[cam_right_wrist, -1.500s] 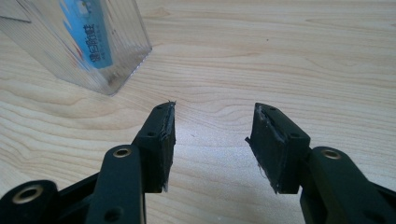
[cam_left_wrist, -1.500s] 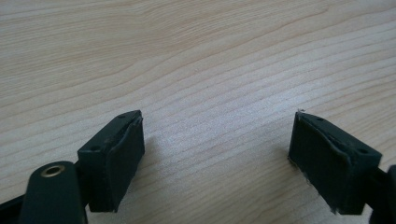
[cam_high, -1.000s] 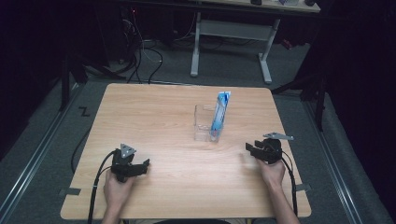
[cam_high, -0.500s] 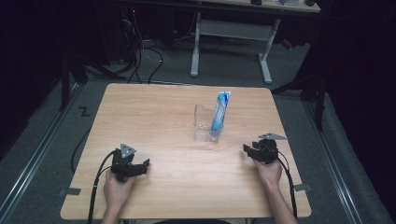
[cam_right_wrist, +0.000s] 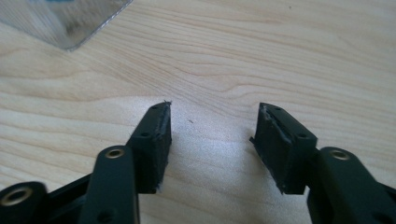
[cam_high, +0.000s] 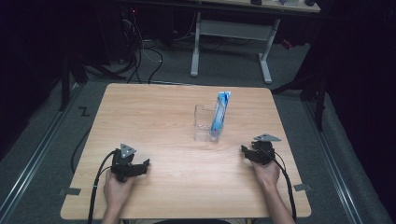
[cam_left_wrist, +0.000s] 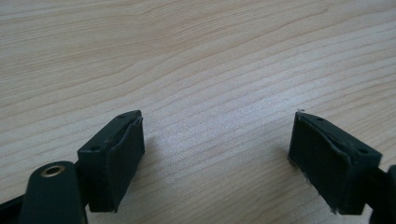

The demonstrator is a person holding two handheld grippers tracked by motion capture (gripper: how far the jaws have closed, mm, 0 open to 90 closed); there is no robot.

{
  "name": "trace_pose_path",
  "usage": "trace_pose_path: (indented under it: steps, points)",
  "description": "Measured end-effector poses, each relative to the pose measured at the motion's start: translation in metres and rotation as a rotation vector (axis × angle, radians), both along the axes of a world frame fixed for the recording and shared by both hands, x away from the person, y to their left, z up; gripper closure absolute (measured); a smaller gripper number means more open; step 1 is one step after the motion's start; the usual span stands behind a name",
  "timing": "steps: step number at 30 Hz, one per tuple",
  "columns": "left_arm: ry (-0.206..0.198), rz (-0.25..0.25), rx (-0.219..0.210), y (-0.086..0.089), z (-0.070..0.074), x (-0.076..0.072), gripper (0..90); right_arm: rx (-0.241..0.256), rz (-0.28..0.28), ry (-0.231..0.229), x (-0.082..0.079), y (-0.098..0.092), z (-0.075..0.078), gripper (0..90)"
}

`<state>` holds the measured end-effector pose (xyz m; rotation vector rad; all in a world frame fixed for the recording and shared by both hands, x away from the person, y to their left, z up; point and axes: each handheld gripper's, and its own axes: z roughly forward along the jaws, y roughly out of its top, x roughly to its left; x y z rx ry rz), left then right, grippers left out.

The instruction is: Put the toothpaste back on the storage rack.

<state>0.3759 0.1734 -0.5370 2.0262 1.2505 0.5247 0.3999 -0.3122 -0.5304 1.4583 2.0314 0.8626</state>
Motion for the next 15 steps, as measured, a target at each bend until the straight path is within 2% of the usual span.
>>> trace_pose_path:
  steps: [6,15]
  points:
    - [0.0,0.0,0.0,0.0,0.0,0.0,18.7,0.005,-0.007,0.005,0.0004,-0.0006,-0.0003,40.5]
    - [0.0,0.0,0.0,0.0,0.0,-0.0001,18.7,0.004,-0.007,0.005,0.0002,-0.0005,-0.0003,40.3]
